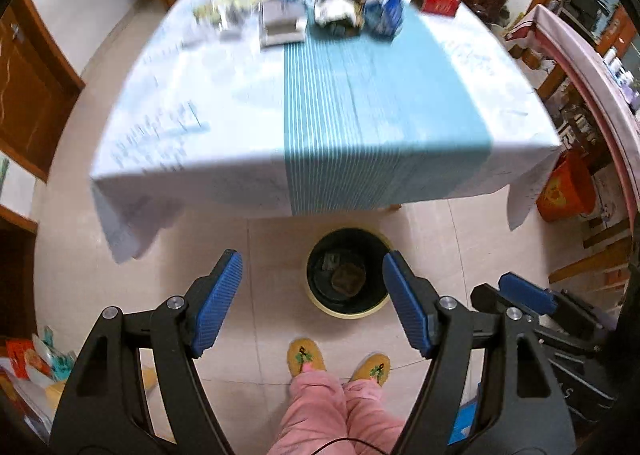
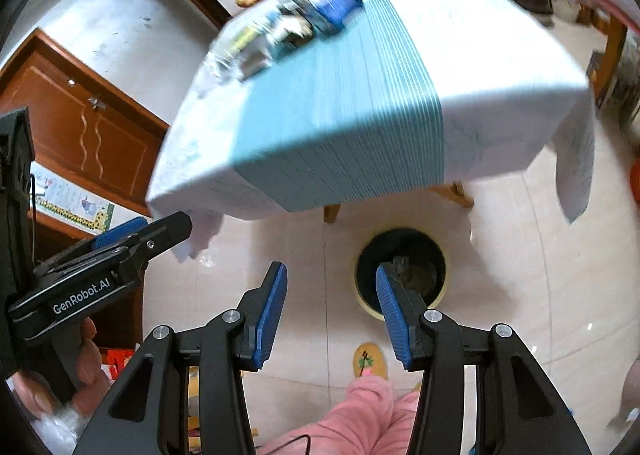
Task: Collect trash
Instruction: 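Raise both tools back toward the table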
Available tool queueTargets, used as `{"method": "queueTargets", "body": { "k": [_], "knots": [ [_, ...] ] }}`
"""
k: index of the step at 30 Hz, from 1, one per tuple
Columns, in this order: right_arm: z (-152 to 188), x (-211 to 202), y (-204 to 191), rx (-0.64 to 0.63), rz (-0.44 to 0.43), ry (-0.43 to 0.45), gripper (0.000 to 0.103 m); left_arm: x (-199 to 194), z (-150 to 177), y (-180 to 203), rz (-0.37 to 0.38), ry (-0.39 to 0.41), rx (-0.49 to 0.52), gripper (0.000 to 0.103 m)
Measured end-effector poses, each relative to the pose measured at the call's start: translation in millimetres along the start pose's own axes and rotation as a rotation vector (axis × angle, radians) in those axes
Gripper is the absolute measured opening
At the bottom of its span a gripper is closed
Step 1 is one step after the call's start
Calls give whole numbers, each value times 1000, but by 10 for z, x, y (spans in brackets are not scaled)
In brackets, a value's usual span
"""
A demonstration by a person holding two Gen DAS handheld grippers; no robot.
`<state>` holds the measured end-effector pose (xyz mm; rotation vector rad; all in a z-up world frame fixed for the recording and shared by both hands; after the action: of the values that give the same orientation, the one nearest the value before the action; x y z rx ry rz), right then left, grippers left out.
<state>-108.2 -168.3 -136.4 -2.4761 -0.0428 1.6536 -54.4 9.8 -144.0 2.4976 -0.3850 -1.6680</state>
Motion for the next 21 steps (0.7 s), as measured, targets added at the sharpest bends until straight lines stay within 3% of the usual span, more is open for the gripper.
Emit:
{"method": "queueTargets", "body": {
  "k": [8, 14, 21],
  "knots": [
    [-417, -815, -218, -36, 45, 179, 47, -905, -428, 214, 54, 89, 109, 70],
    [-793, -1235, -293, -43, 103, 307, 52, -1254, -769, 260, 83, 157, 149, 70],
    [-1235, -1460, -273, 10, 140, 376, 53, -1460, -1208, 316, 105, 226, 218, 70]
  ]
}}
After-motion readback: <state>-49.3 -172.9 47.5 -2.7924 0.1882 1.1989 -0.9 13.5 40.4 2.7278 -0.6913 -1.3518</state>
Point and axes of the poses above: each gripper's, at about its wrist camera, not at the fingertips, and x roughly the way its jaws point, y to its right, z to its underside, the point moved 2 cm from there along x, roughly the way its jaws point, and after that the axes turned 14 degrees about z, right-handed, at the moved point
